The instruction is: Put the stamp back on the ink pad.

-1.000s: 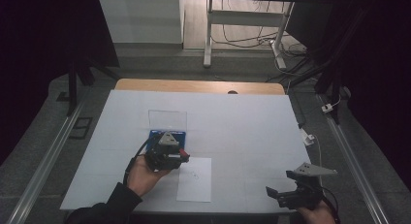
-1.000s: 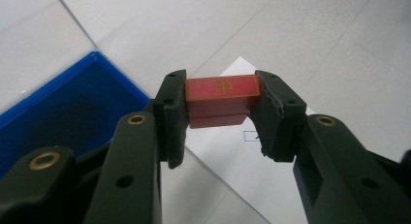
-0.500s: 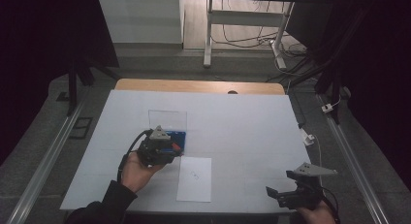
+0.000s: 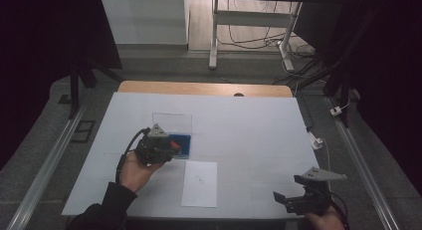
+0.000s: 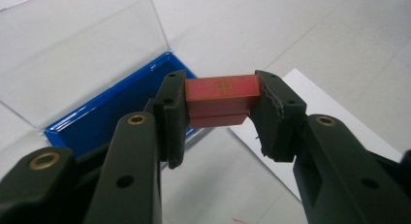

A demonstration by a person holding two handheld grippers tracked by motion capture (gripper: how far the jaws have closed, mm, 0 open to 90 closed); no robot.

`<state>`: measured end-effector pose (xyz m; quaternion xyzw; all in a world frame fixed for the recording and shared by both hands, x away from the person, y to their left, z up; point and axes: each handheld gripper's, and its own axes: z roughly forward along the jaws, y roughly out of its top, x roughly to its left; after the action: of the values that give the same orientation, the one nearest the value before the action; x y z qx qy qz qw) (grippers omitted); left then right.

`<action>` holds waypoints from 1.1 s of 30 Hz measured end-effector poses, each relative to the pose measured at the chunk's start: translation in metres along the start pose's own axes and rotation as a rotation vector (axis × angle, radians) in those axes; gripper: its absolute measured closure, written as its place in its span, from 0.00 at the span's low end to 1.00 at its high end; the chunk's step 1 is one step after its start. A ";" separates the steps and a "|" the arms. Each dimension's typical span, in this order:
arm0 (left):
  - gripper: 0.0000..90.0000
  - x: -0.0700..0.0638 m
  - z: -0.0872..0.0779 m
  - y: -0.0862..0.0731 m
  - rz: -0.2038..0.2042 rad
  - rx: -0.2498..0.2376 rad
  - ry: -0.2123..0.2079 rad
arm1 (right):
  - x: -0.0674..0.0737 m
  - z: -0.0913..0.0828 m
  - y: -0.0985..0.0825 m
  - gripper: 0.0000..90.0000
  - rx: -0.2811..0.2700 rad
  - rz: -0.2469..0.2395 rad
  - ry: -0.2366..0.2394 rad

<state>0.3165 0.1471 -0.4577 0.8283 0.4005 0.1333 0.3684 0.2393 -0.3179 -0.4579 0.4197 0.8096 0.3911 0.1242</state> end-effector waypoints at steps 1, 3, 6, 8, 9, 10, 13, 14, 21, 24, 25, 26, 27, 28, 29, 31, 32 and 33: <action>0.65 0.002 0.000 0.000 -0.005 -0.001 0.003 | 0.000 0.000 0.000 0.00 0.000 -0.001 0.000; 0.65 0.005 0.001 0.000 -0.012 0.000 0.007 | 0.000 0.000 0.000 0.00 0.002 -0.004 0.001; 0.65 0.011 0.003 0.000 -0.026 0.000 0.014 | 0.000 0.000 0.000 0.00 0.003 -0.003 0.002; 0.65 0.015 0.005 0.000 -0.034 0.002 0.018 | 0.000 0.000 0.000 0.00 0.004 -0.002 0.000; 0.65 0.016 0.005 0.000 -0.037 0.005 0.020 | 0.000 0.000 0.000 0.00 0.004 -0.003 0.000; 0.65 0.018 0.006 0.000 -0.038 0.009 0.024 | 0.000 0.000 0.000 0.00 0.004 -0.002 0.002; 0.65 0.022 0.009 0.001 -0.041 0.014 0.030 | 0.000 0.001 0.000 0.00 0.005 -0.003 0.001; 0.65 0.023 0.009 0.001 -0.046 0.012 0.033 | 0.000 0.001 0.000 0.00 0.005 -0.003 0.001; 0.65 0.034 0.015 0.002 -0.060 0.021 0.051 | 0.000 0.001 0.000 0.00 0.009 -0.002 0.002; 0.65 0.038 0.018 0.002 -0.069 0.025 0.055 | 0.000 0.001 0.000 0.00 0.010 -0.002 0.001; 0.65 0.039 0.019 0.002 -0.068 0.028 0.055 | 0.000 0.001 0.000 0.00 0.010 -0.001 0.001; 0.65 0.040 0.021 0.002 -0.070 0.029 0.057 | 0.000 0.001 0.000 0.00 0.011 -0.001 0.000; 0.65 0.041 0.022 0.003 -0.071 0.031 0.058 | 0.000 0.002 0.001 0.00 0.012 -0.001 0.000; 0.65 0.042 0.024 0.003 -0.070 0.035 0.061 | 0.000 0.002 0.001 0.00 0.012 -0.001 0.000; 0.65 0.042 0.026 0.004 -0.068 0.037 0.061 | 0.000 0.002 0.001 0.00 0.012 -0.001 0.000; 0.65 0.043 0.030 0.005 -0.065 0.047 0.064 | 0.000 0.002 0.001 0.00 0.013 0.000 -0.001; 0.65 0.044 0.031 0.005 -0.063 0.055 0.068 | 0.000 0.002 0.000 0.00 0.011 0.000 0.000; 0.65 0.045 0.033 0.005 -0.064 0.057 0.067 | 0.000 0.002 0.000 0.00 0.012 0.002 0.000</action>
<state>0.3654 0.1621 -0.4802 0.8204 0.4426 0.1377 0.3348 0.2403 -0.3168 -0.4585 0.4212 0.8115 0.3865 0.1212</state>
